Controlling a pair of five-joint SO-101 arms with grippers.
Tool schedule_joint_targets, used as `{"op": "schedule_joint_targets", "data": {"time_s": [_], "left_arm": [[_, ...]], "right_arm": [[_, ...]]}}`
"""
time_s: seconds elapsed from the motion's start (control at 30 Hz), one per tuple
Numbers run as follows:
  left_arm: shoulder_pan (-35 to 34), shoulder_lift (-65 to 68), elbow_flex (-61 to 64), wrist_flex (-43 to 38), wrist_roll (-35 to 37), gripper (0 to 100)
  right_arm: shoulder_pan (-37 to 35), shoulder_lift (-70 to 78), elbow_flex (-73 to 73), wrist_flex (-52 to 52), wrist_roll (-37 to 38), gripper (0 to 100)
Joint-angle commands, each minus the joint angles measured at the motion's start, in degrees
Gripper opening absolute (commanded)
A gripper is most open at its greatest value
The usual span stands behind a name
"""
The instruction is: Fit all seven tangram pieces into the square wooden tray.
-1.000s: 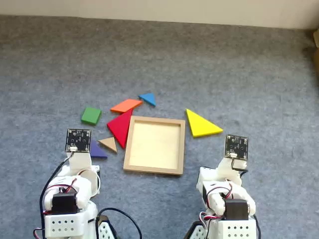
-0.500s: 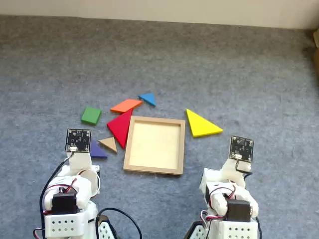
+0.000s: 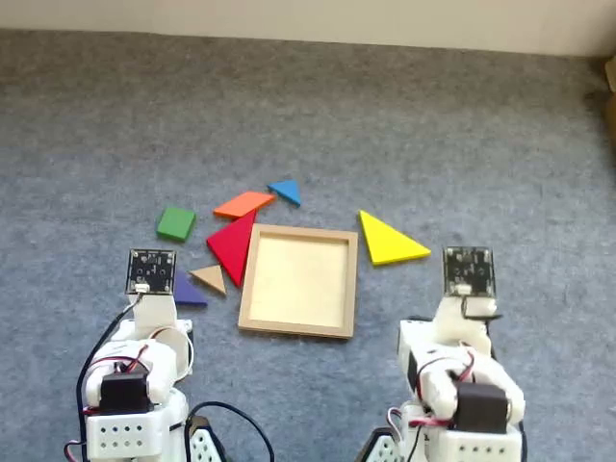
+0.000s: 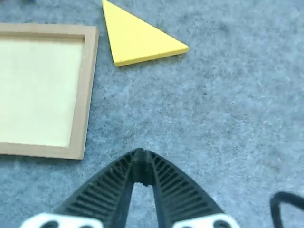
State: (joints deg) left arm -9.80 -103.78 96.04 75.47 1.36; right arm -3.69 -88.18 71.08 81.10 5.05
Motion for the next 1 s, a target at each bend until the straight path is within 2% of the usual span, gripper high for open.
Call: {"op": "schedule_joint_targets", "data": {"time_s": [0.0, 0.27, 0.4, 0.43, 0.63, 0.97], "left_arm": [[-0.8, -0.6, 1.1, 0.4, -0.3, 2], [-0.8, -0.6, 1.1, 0.4, -0.3, 2], [-0.8, -0.6, 1.1, 0.4, -0.3, 2], [-0.8, -0.6, 1.1, 0.4, -0.3, 2], [-0.8, -0.6, 1.1, 0.4, -0.3, 2], [-0.8, -0.6, 1.1, 0.4, -0.3, 2]], "right_arm": [[0.7, 10.8, -9.6, -2.8, 1.1, 0.4], [0.4, 25.0, -17.3, -14.3, 2.2, 0.9], [0.4, 28.4, -17.4, -18.1, 15.6, 0.9], [0.4, 29.1, -17.5, -18.2, 17.0, 1.0], [0.3, 35.8, -18.9, -18.3, 19.2, 2.6], [-7.1, 56.1, -31.3, -18.1, 20.7, 12.2]]}}
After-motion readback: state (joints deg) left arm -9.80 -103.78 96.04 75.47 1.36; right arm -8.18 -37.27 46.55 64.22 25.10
